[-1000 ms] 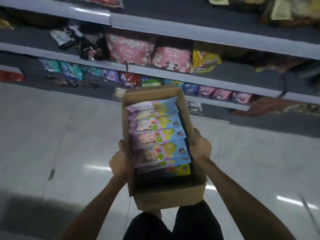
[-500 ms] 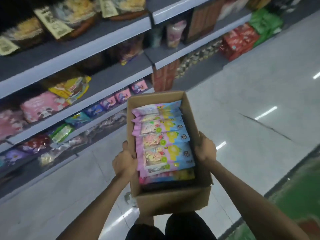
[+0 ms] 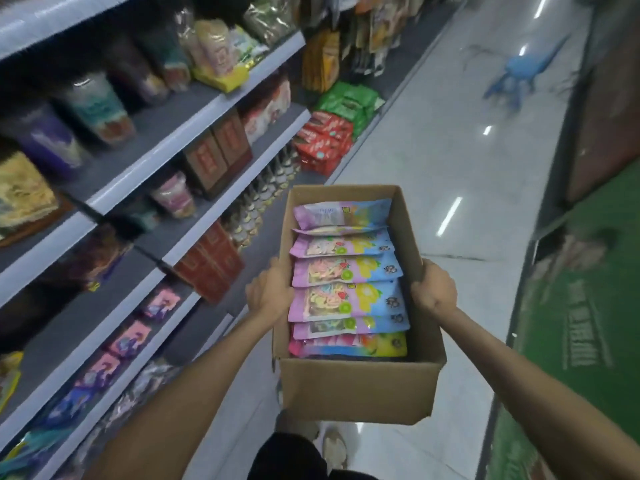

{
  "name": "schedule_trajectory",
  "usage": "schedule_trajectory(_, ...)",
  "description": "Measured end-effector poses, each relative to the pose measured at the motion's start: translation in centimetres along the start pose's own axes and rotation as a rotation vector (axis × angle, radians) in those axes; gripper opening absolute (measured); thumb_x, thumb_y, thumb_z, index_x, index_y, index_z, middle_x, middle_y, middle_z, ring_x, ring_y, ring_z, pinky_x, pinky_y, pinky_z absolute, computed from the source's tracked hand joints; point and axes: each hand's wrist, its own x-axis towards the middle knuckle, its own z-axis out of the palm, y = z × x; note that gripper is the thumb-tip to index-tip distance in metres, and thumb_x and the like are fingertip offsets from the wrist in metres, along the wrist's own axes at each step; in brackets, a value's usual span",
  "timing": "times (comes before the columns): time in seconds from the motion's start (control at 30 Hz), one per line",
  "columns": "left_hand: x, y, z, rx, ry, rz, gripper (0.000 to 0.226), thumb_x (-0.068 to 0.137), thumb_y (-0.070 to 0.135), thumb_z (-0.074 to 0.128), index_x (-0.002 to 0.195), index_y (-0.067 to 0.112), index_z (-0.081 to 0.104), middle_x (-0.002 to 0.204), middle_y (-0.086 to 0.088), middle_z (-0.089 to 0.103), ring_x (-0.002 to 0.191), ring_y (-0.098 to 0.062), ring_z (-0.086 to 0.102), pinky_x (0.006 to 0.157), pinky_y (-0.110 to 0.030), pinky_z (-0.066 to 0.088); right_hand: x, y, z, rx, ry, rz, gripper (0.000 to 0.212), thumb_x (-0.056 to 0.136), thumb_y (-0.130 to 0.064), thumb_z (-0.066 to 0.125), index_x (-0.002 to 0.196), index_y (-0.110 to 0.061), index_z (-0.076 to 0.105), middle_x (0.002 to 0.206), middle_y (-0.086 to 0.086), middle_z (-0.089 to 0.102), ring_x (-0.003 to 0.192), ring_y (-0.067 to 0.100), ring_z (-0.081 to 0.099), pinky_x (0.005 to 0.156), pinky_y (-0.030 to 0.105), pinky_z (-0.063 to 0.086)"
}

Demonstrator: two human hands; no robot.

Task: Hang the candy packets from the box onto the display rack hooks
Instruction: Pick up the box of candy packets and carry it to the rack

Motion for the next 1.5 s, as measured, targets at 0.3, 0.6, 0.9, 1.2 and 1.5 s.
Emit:
schedule_trajectory(0.3, 19.0, 16.7, -0.4, 0.091, -0.011, 0.241, 0.032, 0.093, 0.026, 0.061, 0.119, 0.014, 0.048, 0.112, -0.014, 0.071, 0.102, -0.041, 0.069, 0.076, -0.042, 0.047, 16.8, 1.8, -9.2, 0.082, 0.138, 0.174, 0.029, 0.086, -0.007, 0.056, 0.113, -0.012, 0.064, 0.101, 0.009, 0.07, 0.1, 0.04, 0.067, 0.078, 0.038, 0.05)
schedule_trajectory(0.6, 36.7, 34.4, -2.7, 0.118, 0.009, 0.428, 0.033, 0.089, 0.017, 0.06, 0.12, 0.012, 0.05, 0.11, -0.015, 0.071, 0.1, -0.041, 0.069, 0.075, -0.042, 0.051, 34.1, 2.0, -19.1, 0.097, 0.231, 0.3, 0.031, 0.086, -0.002, 0.055, 0.113, -0.014, 0.065, 0.096, 0.007, 0.067, 0.099, 0.039, 0.068, 0.074, 0.034, 0.047)
schedule_trajectory(0.9, 51.4, 51.4, -2.2, 0.132, -0.015, 0.541, 0.034, 0.086, 0.024, 0.058, 0.118, 0.014, 0.051, 0.108, -0.015, 0.07, 0.094, -0.041, 0.069, 0.08, -0.048, 0.058, 53.3, 5.5, -26.1, 0.128, 0.282, 0.349, 0.027, 0.083, -0.005, 0.055, 0.106, -0.016, 0.064, 0.099, 0.009, 0.071, 0.096, 0.037, 0.068, 0.079, 0.039, 0.056)
schedule_trajectory(1.2, 65.9, 69.7, -0.4, 0.216, -0.056, 0.513, 0.033, 0.088, 0.021, 0.057, 0.118, 0.012, 0.046, 0.11, -0.017, 0.069, 0.099, -0.042, 0.068, 0.077, -0.042, 0.053, 74.2, 9.5, -34.6, 0.174, 0.279, 0.377, 0.025, 0.083, -0.003, 0.056, 0.102, -0.015, 0.065, 0.097, 0.009, 0.072, 0.09, 0.037, 0.067, 0.073, 0.037, 0.054)
schedule_trajectory(1.5, 82.3, 86.6, 1.5, 0.246, -0.035, 0.528, 0.033, 0.085, 0.018, 0.059, 0.115, 0.013, 0.047, 0.104, -0.017, 0.071, 0.092, -0.042, 0.069, 0.069, -0.041, 0.051, 94.6, 12.1, -43.3, 0.17, 0.3, 0.389, 0.025, 0.084, -0.002, 0.054, 0.102, -0.016, 0.062, 0.089, 0.005, 0.066, 0.08, 0.033, 0.058, 0.067, 0.034, 0.045)
